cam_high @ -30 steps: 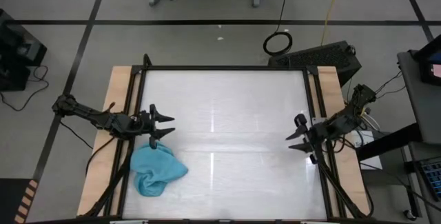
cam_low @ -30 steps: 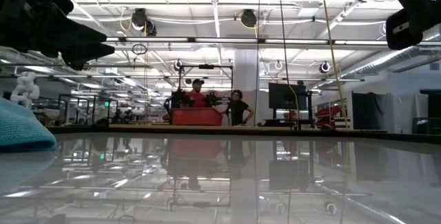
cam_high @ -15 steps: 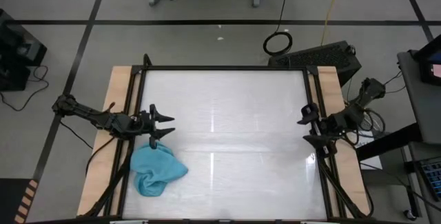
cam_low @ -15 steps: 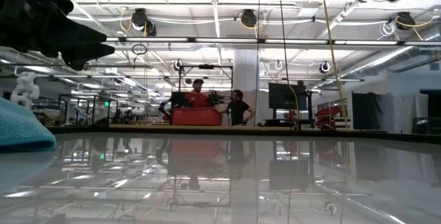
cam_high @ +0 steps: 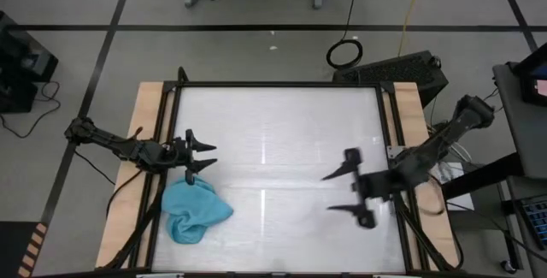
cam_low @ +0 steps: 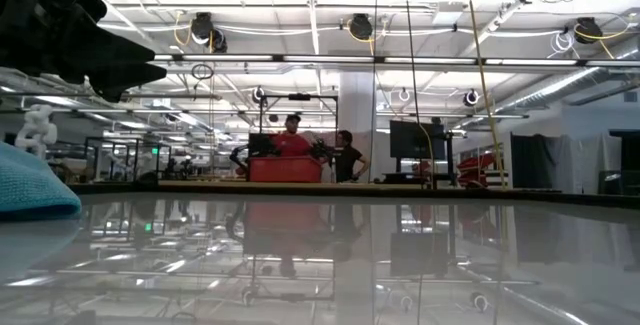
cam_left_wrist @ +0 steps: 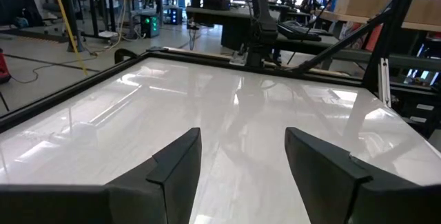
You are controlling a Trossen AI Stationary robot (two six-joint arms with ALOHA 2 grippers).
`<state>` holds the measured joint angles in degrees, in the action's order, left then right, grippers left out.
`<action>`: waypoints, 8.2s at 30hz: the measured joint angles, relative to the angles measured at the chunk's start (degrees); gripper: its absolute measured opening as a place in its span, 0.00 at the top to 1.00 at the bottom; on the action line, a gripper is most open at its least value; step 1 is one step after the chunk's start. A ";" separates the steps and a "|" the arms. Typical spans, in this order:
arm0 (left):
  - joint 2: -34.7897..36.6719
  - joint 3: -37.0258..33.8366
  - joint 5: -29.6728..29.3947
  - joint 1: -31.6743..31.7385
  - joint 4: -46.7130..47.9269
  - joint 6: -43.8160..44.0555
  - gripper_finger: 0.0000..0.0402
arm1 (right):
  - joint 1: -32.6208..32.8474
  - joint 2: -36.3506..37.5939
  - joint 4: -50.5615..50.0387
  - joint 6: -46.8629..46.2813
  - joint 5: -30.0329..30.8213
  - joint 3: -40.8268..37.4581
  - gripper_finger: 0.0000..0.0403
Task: Roll towel
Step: Roll the blue microfiber towel
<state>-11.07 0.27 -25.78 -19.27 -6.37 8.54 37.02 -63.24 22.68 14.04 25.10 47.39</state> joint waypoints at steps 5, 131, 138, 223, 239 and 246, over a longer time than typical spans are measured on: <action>-0.02 -0.01 0.01 0.00 0.00 0.00 0.47 | -1.90 -13.26 -0.38 -0.69 -2.02 8.39 0.22; -9.62 0.25 -4.10 0.17 -22.72 15.17 0.47 | -20.22 -30.30 -89.92 -35.93 -0.09 57.14 1.00; -18.51 0.45 7.21 0.17 -35.99 12.99 0.47 | -20.22 -30.30 -90.71 -37.18 -0.11 57.14 1.00; -71.95 69.72 -5.71 -14.16 14.59 -17.86 1.00 | -14.45 -30.37 -93.03 -49.63 -4.35 36.39 0.45; -72.88 69.72 -9.77 -6.26 19.93 -13.68 1.00 | 0.66 -35.83 -50.56 -37.65 6.12 28.02 0.50; -74.71 69.70 -6.45 -2.94 22.85 -10.45 1.00 | 1.82 -46.02 -39.46 -30.22 15.81 28.02 0.57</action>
<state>-85.78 69.97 -32.23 -22.20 16.48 -1.91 38.84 -109.26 -16.79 -16.17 40.91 75.41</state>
